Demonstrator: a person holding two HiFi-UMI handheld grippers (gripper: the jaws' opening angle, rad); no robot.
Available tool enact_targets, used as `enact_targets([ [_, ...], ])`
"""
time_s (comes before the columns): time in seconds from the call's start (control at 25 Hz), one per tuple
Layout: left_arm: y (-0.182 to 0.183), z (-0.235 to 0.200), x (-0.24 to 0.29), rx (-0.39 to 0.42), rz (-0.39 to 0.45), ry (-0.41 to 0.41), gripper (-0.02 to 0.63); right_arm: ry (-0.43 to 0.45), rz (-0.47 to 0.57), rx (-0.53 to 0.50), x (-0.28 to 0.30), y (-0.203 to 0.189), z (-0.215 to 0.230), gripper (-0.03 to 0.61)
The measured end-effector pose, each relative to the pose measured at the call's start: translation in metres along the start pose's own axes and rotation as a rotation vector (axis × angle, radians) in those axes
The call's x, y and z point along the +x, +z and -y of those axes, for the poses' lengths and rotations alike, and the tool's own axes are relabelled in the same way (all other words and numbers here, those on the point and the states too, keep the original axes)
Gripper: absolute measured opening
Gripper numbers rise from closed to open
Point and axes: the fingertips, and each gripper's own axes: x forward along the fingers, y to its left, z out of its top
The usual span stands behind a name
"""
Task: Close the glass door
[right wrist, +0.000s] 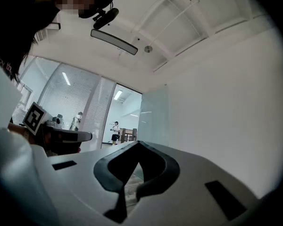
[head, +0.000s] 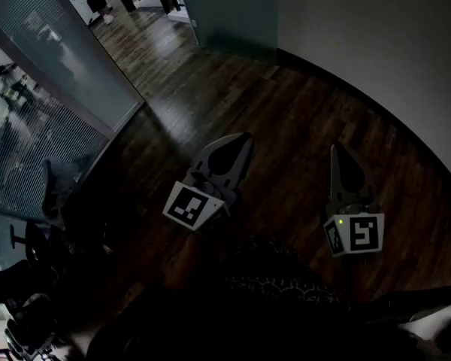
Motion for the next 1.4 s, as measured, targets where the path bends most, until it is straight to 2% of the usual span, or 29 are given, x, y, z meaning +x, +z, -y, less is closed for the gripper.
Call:
enact_targets([
  [0.6, 0.0, 0.001, -0.006, 0.003, 0.006, 0.015, 0.002, 0.003, 0.011, 0.004, -0.004, 0.0, 0.002, 0.003],
  [1.0, 0.006, 0.0, 0.009, 0.028, 0.017, 0.019, 0.002, -0.016, 0.026, 0.032, -0.002, 0.002, 0.021, 0.003],
  [1.16, 0.013, 0.0, 0.017, 0.049, 0.031, 0.021, 0.002, -0.009, 0.026, 0.006, 0.002, 0.003, 0.03, 0.003],
  [1.4, 0.02, 0.002, 0.012, 0.044, 0.057, 0.035, 0.002, 0.015, 0.049, 0.027, 0.002, 0.012, 0.037, 0.003],
])
